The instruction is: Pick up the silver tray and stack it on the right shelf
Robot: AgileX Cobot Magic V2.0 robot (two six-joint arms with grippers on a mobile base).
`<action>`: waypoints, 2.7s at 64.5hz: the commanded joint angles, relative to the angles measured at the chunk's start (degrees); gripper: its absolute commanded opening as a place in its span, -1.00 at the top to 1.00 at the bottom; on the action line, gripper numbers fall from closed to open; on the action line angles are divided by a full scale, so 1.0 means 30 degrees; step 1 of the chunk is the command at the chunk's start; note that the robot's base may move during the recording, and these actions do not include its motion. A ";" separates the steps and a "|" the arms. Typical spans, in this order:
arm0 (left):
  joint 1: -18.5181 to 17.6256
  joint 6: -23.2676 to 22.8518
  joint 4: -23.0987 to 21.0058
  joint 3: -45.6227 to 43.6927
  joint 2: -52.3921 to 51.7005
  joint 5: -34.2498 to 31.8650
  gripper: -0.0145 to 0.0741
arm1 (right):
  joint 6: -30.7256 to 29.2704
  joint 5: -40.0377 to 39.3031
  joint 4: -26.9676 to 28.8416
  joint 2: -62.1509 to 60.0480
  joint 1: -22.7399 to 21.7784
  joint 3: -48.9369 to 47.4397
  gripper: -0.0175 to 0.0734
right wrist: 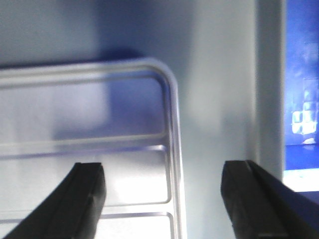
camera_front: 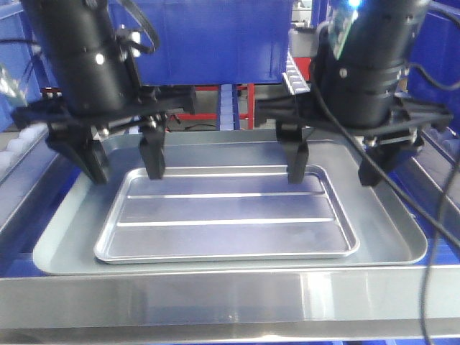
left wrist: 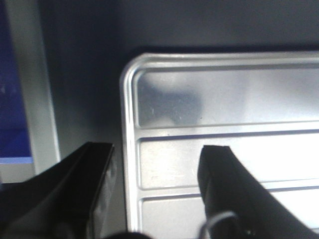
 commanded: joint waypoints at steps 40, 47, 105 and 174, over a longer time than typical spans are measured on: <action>-0.0446 0.0058 0.2714 -0.1529 -0.2381 0.1265 0.90 | -0.2737 -0.2004 -0.0203 -0.2869 0.0238 -0.1471 0.50; -0.0587 0.0058 0.1898 0.0231 -0.3963 -0.0954 0.90 | -0.4279 -0.3517 -0.0203 -0.4240 0.0428 0.0044 0.50; -0.0587 0.0058 0.4431 1.8086 -2.2355 -1.8339 0.90 | -0.5278 -1.5746 -0.4196 -2.3585 0.1180 1.4586 0.50; -0.0587 0.0058 0.4431 1.8372 -2.4056 -1.8329 0.90 | -1.3684 -1.7005 0.3534 -2.5034 -0.4501 1.7302 0.50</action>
